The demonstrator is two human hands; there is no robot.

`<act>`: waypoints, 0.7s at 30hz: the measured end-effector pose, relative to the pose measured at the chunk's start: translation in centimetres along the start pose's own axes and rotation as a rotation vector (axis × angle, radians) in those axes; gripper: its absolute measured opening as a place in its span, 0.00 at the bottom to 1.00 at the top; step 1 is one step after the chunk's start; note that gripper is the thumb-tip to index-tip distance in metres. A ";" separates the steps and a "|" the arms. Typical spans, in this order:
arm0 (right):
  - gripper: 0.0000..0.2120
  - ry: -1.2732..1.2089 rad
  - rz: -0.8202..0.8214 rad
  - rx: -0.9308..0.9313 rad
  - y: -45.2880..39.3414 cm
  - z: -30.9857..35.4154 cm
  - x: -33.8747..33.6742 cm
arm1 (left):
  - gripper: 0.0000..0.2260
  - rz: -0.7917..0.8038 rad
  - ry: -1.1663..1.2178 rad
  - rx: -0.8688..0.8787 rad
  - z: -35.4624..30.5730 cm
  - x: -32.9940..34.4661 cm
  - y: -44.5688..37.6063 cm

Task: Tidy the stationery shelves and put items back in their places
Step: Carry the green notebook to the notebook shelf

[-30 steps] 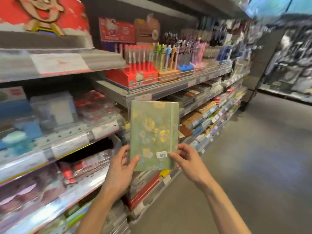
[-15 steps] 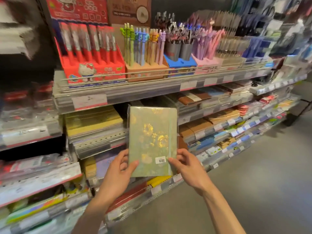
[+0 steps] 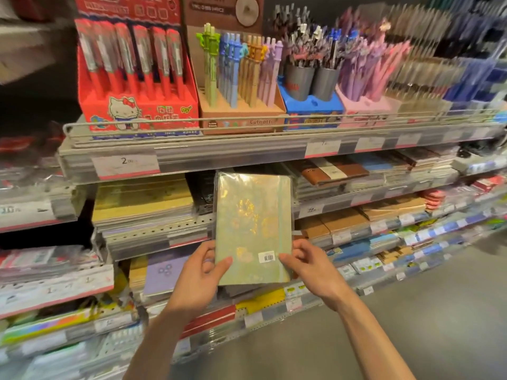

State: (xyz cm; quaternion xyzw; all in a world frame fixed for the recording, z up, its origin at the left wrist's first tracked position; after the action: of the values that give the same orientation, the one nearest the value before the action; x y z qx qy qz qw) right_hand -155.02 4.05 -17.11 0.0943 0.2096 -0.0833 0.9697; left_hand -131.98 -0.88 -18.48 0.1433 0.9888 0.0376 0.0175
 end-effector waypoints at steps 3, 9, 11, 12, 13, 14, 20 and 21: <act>0.10 0.019 0.021 0.010 -0.6 -0.2 -0.2 | 0.10 -0.001 0.003 -0.010 0.6 0.2 -0.9; 0.08 0.019 0.076 -0.002 -2.3 -0.5 -0.9 | 0.10 -0.058 0.025 -0.015 0.4 0.8 -1.3; 0.09 -0.007 0.117 -0.032 -3.2 -0.6 -1.2 | 0.10 -0.106 0.029 0.004 0.1 1.1 -1.3; 0.10 -0.013 0.135 -0.043 -3.8 -0.8 -1.4 | 0.10 -0.138 0.032 0.012 -0.1 1.4 -1.3; 0.11 -0.009 0.152 -0.049 -4.3 -0.7 -1.7 | 0.11 -0.168 0.038 0.013 -0.3 1.7 -1.2; 0.11 -0.010 0.174 -0.057 -4.7 -0.6 -1.9 | 0.11 -0.199 0.048 0.009 -0.5 1.9 -1.1; 0.11 -0.046 0.301 -0.104 -7.0 1.0 -2.2 | 0.12 -0.387 0.085 -0.002 -1.4 2.0 -0.4; 0.10 -0.050 0.316 -0.115 -7.3 1.4 -1.9 | 0.11 -0.418 0.114 0.008 -1.7 1.8 -0.2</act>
State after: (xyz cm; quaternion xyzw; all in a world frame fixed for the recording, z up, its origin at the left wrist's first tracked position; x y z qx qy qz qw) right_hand -157.62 -3.14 -16.13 0.0686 0.1724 0.0802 0.9794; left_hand -133.86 -0.65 -16.86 -0.0674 0.9965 0.0372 -0.0317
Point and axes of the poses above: each hand's wrist, its own y-axis away from the middle knuckle, its own x-axis out of the palm, z = x × y, the point moved 2 cm from there along -y, towards the middle knuckle, and after that the axes turned 6 degrees about y, right-handed, at the moved point
